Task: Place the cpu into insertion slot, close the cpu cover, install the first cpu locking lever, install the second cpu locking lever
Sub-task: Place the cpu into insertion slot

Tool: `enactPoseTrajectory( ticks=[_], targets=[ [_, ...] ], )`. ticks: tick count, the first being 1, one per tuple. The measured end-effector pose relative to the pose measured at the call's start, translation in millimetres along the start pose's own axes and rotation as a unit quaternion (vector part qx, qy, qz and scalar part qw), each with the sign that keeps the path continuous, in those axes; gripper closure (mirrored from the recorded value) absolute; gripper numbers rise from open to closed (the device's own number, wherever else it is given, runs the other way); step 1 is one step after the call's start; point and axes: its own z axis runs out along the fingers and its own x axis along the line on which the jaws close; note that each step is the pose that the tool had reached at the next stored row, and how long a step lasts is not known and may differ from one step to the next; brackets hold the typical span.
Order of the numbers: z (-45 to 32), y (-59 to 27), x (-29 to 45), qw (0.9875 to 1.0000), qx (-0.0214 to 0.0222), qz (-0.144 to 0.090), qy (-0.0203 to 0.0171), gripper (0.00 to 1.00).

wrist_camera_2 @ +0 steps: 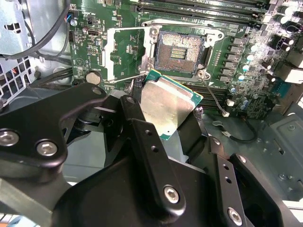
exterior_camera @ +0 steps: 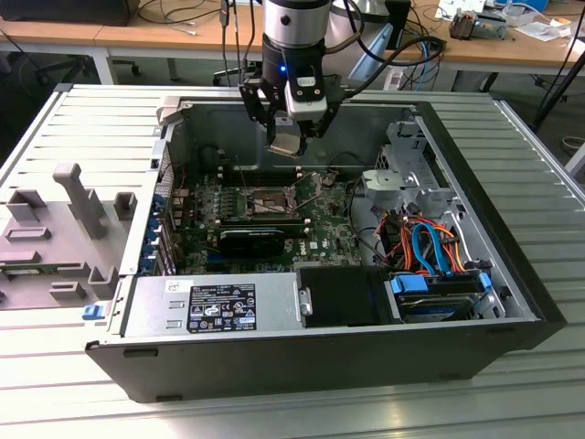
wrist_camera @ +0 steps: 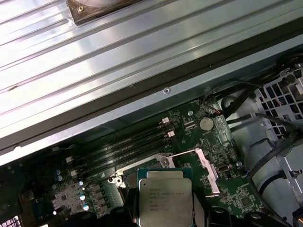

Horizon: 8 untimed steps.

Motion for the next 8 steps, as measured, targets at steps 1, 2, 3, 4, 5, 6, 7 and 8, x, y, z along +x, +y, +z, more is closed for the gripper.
enactPoseTrajectory(
  ticks=[1,2,3,4,5,6,7,8],
  targets=[
    [0.0,0.0,0.0,1.0,0.0,0.0,0.0,0.45],
    [0.1,0.0,0.0,1.0,0.0,0.001,-0.0001,0.45],
    [0.1,0.0,0.0,1.0,0.0,0.002,-0.0002,0.45],
    [0.2,0.0,0.0,1.0,0.0,0.003,-0.0002,0.45],
    [0.2,0.0,0.0,1.0,0.0,0.003,-0.0002,0.45],
    [0.2,0.0,0.0,1.0,-0.0001,0.004,-0.0003,0.45],
    [0.3,0.0,0.0,1.0,-0.0001,0.004,-0.0004,0.45],
    [0.3,0.0,0.0,1.0,-0.0001,0.005,-0.0004,0.45]
  ],
)
